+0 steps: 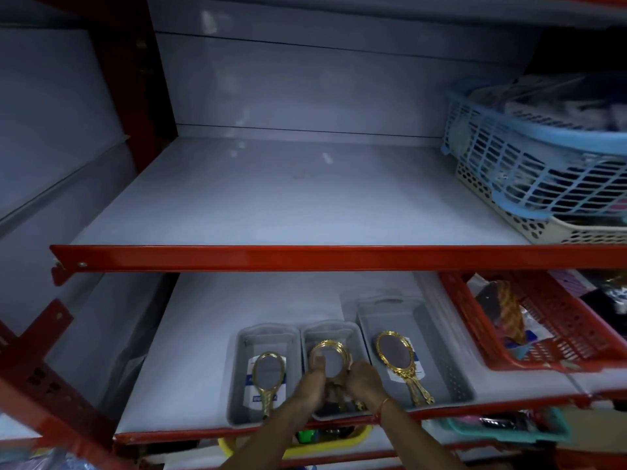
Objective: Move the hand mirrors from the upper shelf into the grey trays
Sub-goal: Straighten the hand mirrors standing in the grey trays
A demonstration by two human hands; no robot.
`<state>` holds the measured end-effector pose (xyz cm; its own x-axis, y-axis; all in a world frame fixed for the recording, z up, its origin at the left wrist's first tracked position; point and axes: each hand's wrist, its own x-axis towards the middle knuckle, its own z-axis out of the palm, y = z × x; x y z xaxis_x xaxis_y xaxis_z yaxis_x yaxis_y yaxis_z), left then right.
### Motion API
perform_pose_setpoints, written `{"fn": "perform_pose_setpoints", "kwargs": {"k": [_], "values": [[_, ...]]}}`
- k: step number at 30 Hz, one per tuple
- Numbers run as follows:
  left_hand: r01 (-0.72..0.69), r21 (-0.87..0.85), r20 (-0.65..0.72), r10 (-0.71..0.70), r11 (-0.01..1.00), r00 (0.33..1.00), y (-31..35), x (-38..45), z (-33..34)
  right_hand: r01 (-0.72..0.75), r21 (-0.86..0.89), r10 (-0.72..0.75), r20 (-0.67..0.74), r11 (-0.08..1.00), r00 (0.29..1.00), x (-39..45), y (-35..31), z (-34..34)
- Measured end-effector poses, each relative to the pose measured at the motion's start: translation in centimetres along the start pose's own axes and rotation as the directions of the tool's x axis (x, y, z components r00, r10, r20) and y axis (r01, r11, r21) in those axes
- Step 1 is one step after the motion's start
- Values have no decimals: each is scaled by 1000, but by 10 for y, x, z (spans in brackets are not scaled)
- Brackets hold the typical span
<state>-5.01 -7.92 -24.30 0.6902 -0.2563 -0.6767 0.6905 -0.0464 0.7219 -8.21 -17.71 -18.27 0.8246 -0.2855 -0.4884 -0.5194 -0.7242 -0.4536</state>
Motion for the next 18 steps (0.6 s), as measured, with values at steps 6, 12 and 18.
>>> {"fn": "perform_pose_setpoints", "kwargs": {"k": [6,12,18], "values": [[-30,55,-141,38,998,989,-26,42,13,3,129,-13,79,992,997,11,4,-1],[-28,15,-219,31,999,975,-37,51,16,-11,136,-12,165,991,986,25,9,-3],[3,34,-248,5,999,969,-33,42,17,-12,173,-17,167,985,986,21,16,-4]]}}
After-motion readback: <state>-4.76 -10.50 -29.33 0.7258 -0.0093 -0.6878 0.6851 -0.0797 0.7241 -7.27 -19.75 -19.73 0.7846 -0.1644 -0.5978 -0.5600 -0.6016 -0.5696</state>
